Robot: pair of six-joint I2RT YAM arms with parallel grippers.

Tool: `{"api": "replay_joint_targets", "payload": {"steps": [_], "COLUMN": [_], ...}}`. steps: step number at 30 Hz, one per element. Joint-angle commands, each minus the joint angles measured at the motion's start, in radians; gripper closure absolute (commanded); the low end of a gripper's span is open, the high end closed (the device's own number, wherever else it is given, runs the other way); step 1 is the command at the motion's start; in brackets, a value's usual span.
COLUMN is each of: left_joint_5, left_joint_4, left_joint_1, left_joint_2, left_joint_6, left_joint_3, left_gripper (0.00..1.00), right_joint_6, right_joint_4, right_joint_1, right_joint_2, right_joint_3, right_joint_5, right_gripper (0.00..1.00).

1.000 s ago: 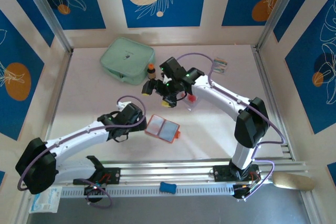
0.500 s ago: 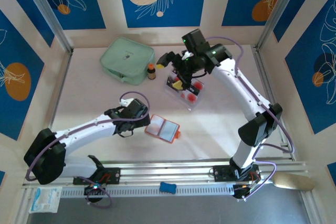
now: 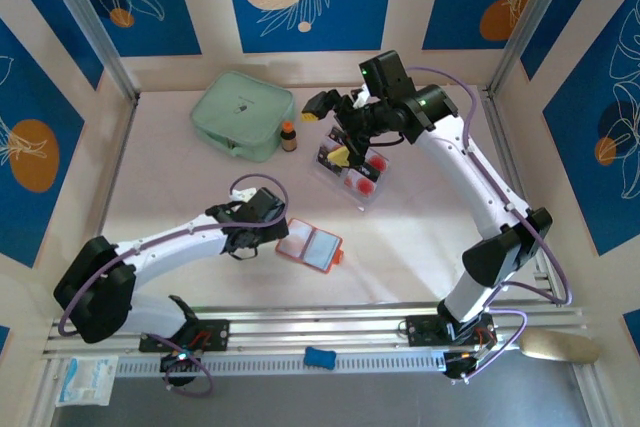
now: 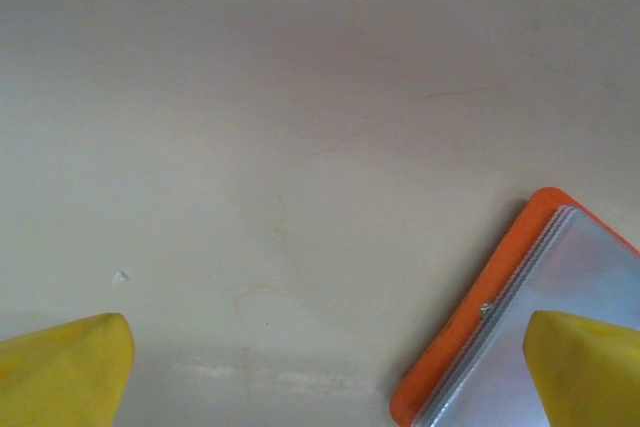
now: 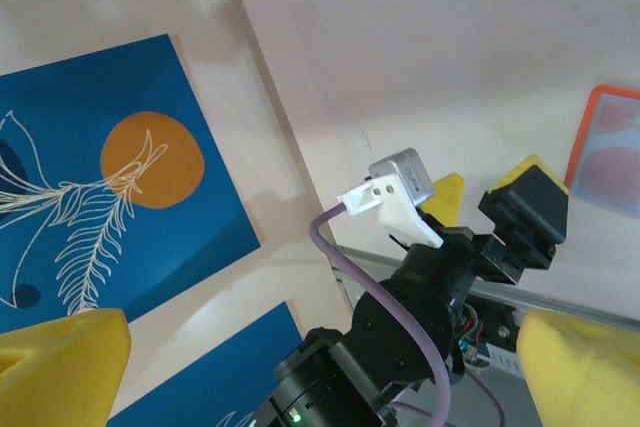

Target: Put the credit cards into the card holder

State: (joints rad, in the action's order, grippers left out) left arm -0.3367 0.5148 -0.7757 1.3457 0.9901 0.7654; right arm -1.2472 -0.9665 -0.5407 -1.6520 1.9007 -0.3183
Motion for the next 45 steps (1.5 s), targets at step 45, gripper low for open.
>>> {"api": "replay_joint_targets", "payload": {"steps": [45], "left_joint_5": [0.005], "left_joint_4": [0.006], "left_joint_1": [0.125], "left_joint_2": [-0.064], "left_joint_6": [-0.19], "left_joint_3": [0.121], "left_gripper": [0.0], "right_joint_6": [0.474], "right_joint_4": [0.614], "right_joint_1": [-0.453], "right_joint_2": [0.036], "right_joint_3": [-0.904], "right_joint_5": [0.109], "right_gripper": [0.26]}}
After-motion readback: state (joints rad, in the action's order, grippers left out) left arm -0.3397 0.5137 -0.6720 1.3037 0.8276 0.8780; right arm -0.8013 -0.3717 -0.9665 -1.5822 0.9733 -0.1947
